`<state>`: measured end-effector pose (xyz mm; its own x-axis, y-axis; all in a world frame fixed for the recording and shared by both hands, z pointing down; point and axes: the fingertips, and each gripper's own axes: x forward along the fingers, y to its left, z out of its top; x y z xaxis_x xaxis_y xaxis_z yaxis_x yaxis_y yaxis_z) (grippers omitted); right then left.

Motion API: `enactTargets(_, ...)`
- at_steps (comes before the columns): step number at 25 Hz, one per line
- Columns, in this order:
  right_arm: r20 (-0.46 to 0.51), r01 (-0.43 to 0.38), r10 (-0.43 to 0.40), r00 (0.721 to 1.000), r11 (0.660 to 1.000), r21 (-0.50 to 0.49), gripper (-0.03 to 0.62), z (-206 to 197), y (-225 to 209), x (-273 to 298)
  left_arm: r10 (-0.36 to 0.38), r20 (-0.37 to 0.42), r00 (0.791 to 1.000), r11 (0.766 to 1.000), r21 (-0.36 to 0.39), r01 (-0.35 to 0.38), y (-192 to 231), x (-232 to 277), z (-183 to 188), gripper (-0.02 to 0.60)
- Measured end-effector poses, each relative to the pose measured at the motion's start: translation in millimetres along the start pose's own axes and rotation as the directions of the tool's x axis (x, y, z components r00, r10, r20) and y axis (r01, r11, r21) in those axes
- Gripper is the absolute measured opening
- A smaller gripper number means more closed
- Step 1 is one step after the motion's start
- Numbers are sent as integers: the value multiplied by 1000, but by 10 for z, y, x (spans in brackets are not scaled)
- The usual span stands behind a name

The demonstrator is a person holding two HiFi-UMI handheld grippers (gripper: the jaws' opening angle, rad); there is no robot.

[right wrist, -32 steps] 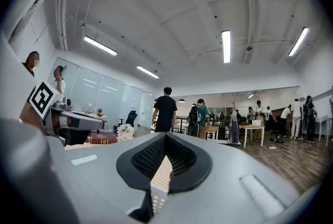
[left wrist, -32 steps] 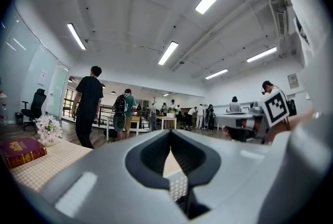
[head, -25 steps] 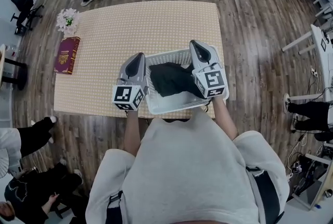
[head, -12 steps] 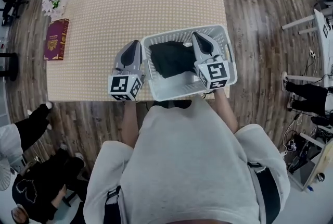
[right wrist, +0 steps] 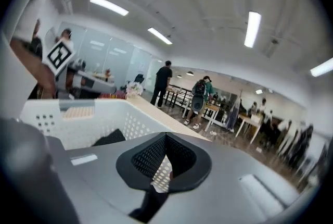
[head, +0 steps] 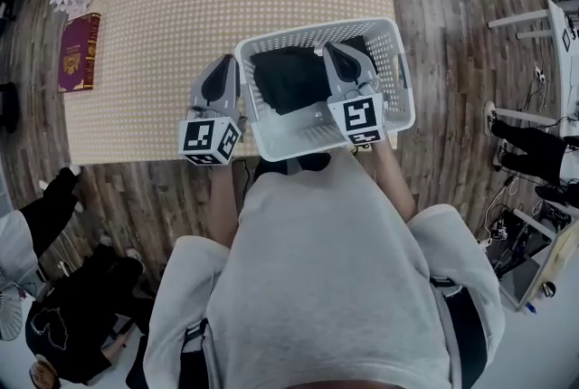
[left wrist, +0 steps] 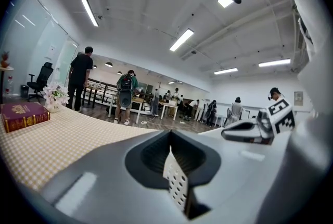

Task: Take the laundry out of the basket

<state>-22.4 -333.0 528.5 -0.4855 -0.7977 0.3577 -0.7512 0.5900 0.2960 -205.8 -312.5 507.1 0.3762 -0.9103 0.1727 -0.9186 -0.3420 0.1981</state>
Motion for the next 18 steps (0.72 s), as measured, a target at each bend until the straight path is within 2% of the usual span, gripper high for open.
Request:
enactTargets(1, -32, 1, -6, 999, 988, -156, -2, -17, 63, 1, -3, 2, 1000, 1000, -3, 3, -14, 0, 1, 6)
enactTargets(2, -65, -3, -20, 998, 943, -331, -2, -46, 133, 1, -7, 5, 1000, 1000, -6, 7, -29, 2, 8, 6)
enactTargets(3, -95, -15, -38, 995, 864, -504, -2, -89, 206, 0, -11, 10, 1000, 1000, -10, 11, -44, 4, 22, 6)
enactTargets(4, -118, -34, -55, 991, 766, -642, -2, -141, 277, -2, -14, 16, 1000, 1000, -15, 14, -57, 5, 41, 6)
enactTargets(5, -136, -57, -61, 989, 690, -722, -2, -191, 338, -4, -16, 22, 1000, 1000, -18, 16, -67, 5, 67, 6)
enactTargets(6, -154, -81, -53, 987, 662, -745, -2, -232, 382, -3, -17, 28, 999, 1000, -21, 18, -72, 8, 96, 6)
enactTargets(7, -175, -106, -35, 984, 676, -729, -2, -263, 409, -2, -19, 34, 999, 1000, -22, 19, -73, 14, 124, 6)
enactTargets(10, -252, -181, 21, 967, 752, -633, 0, -361, 444, -4, -21, 47, 999, 999, -26, 23, -64, 26, 173, 6)
enactTargets(12, -321, -263, 87, 943, 787, -559, 2, -454, 501, -14, -18, 53, 998, 999, -29, 19, -60, 15, 182, 6)
enactTargets(13, -363, -318, 138, 922, 805, -502, 33, -508, 546, -25, -16, 55, 998, 999, -30, 18, -60, 7, 182, 6)
enactTargets(14, -412, -380, 195, 890, 816, -435, 212, -572, 599, -37, -15, 56, 998, 999, -32, 17, -58, 3, 182, 6)
enactTargets(15, -464, -442, 248, 851, 816, -373, 315, -645, 651, -46, -14, 58, 998, 999, -33, 16, -51, 1, 185, 6)
enactTargets(16, -510, -493, 288, 810, 805, -329, 366, -723, 696, -49, -13, 60, 998, 999, -36, 15, -42, 0, 191, 6)
enactTargets(17, -551, -535, 311, 774, 788, -306, 449, -809, 732, -48, -11, 63, 998, 999, -38, 13, -33, -2, 194, 6)
enactTargets(18, -592, -569, 319, 740, 766, -299, 505, -910, 760, -46, -9, 65, 998, 999, -40, 12, -25, -4, 195, 6)
